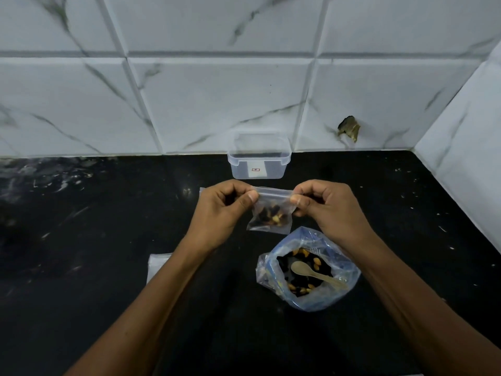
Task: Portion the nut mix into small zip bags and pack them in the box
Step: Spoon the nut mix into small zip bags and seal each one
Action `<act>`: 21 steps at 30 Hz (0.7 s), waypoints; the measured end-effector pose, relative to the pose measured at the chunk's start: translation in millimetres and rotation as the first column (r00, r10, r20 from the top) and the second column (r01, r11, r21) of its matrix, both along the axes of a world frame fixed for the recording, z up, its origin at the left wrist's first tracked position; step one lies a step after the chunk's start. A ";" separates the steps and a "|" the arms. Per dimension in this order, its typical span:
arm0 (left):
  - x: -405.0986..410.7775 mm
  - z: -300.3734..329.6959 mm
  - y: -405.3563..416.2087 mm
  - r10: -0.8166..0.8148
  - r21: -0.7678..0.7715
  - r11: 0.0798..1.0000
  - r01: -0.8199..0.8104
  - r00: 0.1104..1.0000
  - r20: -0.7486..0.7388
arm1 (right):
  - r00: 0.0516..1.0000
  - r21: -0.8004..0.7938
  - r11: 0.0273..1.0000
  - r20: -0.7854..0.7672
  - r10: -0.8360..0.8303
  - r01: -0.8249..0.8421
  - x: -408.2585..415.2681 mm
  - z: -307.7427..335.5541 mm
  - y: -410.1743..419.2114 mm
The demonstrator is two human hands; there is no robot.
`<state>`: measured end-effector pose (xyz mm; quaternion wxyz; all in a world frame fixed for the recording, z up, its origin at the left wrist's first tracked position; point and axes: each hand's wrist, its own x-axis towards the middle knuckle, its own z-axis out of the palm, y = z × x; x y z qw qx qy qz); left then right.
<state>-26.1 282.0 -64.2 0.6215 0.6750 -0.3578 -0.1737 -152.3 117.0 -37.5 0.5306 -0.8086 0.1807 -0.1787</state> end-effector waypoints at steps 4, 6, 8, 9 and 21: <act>3.7 -2.9 4.0 0.039 -0.012 0.999 -0.040 0.998 -0.039 | 1.000 0.149 0.988 -0.006 -0.028 0.029 9.4 -3.2 2.4; 6.4 -8.3 7.7 0.074 -0.027 0.997 -0.077 0.993 -0.095 | 1.000 0.245 0.969 -0.023 -0.015 0.020 12.6 -7.9 5.1; 9.6 -15.6 14.3 0.085 -0.020 0.996 -0.089 0.985 -0.147 | 0.999 0.263 0.965 -0.039 0.011 -0.001 17.0 -14.4 7.8; 10.5 -19.4 17.8 0.084 -0.010 0.996 -0.086 0.983 -0.162 | 0.999 0.267 0.964 -0.047 0.025 -0.011 19.6 -17.6 9.5; 43.5 -68.3 41.8 0.341 0.232 0.933 -0.274 0.882 -0.327 | 0.927 0.497 0.863 -0.358 0.110 0.089 85.3 -68.4 48.4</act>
